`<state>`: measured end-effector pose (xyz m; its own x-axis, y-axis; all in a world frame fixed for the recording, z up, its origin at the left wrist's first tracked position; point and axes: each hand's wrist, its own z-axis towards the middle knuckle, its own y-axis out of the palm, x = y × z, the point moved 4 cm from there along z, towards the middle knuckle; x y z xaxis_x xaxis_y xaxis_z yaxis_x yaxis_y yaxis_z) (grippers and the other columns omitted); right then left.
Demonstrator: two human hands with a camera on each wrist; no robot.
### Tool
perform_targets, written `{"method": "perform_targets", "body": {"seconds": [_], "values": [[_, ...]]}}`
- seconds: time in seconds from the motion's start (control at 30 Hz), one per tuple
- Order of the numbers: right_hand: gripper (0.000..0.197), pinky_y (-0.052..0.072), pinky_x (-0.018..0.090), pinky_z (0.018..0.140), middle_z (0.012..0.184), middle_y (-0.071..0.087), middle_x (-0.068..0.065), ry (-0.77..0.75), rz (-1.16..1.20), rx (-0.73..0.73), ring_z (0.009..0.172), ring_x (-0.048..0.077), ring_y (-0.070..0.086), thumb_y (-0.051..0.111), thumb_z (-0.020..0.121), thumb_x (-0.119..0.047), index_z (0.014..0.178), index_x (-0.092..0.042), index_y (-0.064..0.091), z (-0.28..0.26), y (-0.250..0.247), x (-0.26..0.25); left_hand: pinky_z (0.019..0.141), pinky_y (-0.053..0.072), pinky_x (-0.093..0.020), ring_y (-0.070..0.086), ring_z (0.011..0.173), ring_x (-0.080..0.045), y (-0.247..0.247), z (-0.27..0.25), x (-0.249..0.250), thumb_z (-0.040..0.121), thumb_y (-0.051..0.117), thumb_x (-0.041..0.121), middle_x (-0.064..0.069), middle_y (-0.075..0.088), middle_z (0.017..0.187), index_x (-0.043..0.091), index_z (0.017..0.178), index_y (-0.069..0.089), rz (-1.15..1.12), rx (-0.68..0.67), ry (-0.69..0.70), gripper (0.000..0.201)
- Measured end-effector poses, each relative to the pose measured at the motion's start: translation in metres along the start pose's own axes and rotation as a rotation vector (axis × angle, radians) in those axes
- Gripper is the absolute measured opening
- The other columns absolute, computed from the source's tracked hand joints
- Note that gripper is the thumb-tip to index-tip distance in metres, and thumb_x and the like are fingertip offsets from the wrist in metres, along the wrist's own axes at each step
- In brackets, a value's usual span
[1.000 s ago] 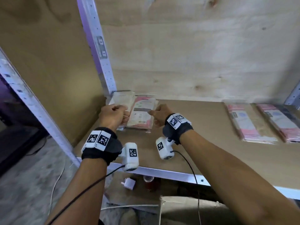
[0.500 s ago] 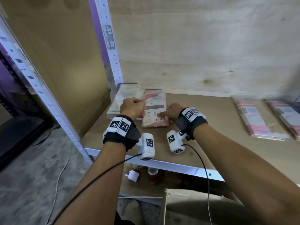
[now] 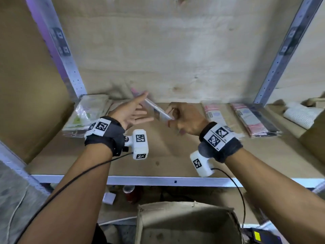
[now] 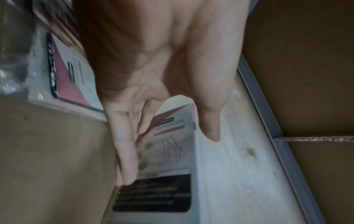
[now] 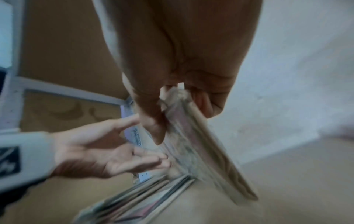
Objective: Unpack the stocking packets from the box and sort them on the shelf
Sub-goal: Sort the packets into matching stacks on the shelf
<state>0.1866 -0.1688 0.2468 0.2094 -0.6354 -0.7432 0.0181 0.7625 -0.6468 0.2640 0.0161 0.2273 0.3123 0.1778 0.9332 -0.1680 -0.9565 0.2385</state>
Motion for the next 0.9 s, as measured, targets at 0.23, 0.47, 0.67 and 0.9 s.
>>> {"method": "perform_targets", "body": {"seconds": [0.23, 0.47, 0.67, 0.9], "values": [[0.049, 0.034, 0.025, 0.099, 0.12, 0.043, -0.002, 0.032, -0.169, -0.01, 0.119, 0.01, 0.037, 0.08, 0.069, -0.055, 0.111, -0.037, 0.063, -0.037, -0.036, 0.046, 0.071, 0.063, -0.031, 0.071, 0.101, -0.026, 0.036, 0.012, -0.014, 0.092, 0.065, 0.005, -0.024, 0.068, 0.119, -0.004, 0.124, 0.058, -0.023, -0.068, 0.021, 0.035], [0.045, 0.054, 0.035, 0.087, 0.113, 0.07, 0.006, 0.308, 0.462, 0.127, 0.102, 0.021, 0.068, 0.075, 0.082, -0.042, 0.118, -0.02, 0.06, -0.054, -0.066, 0.126, 0.066, 0.061, -0.027, 0.076, 0.084, -0.021, 0.08, 0.014, -0.037, 0.093, 0.06, 0.002, -0.016, 0.077, 0.092, -0.002, 0.105, 0.063, -0.128, -0.19, -0.007, 0.013], [0.039, 0.054, 0.032, 0.072, 0.098, 0.074, 0.017, 0.309, 0.669, 0.034, 0.087, 0.025, 0.07, 0.076, 0.081, -0.019, 0.116, -0.007, 0.063, -0.061, -0.087, 0.152, 0.073, 0.061, -0.028, 0.073, 0.09, -0.019, 0.092, 0.023, -0.046, 0.093, 0.064, 0.01, -0.012, 0.076, 0.095, 0.004, 0.107, 0.064, -0.133, -0.097, 0.032, 0.015], [0.045, 0.048, 0.034, 0.101, 0.111, 0.073, 0.001, 0.377, 0.516, 0.21, 0.109, 0.019, 0.065, 0.089, 0.066, -0.024, 0.108, -0.024, 0.071, -0.077, -0.114, 0.186, 0.063, 0.054, -0.026, 0.065, 0.069, -0.014, 0.093, 0.031, -0.047, 0.093, 0.066, 0.028, -0.002, 0.075, 0.086, 0.014, 0.098, 0.075, 0.127, 0.022, 0.233, 0.017]]}}
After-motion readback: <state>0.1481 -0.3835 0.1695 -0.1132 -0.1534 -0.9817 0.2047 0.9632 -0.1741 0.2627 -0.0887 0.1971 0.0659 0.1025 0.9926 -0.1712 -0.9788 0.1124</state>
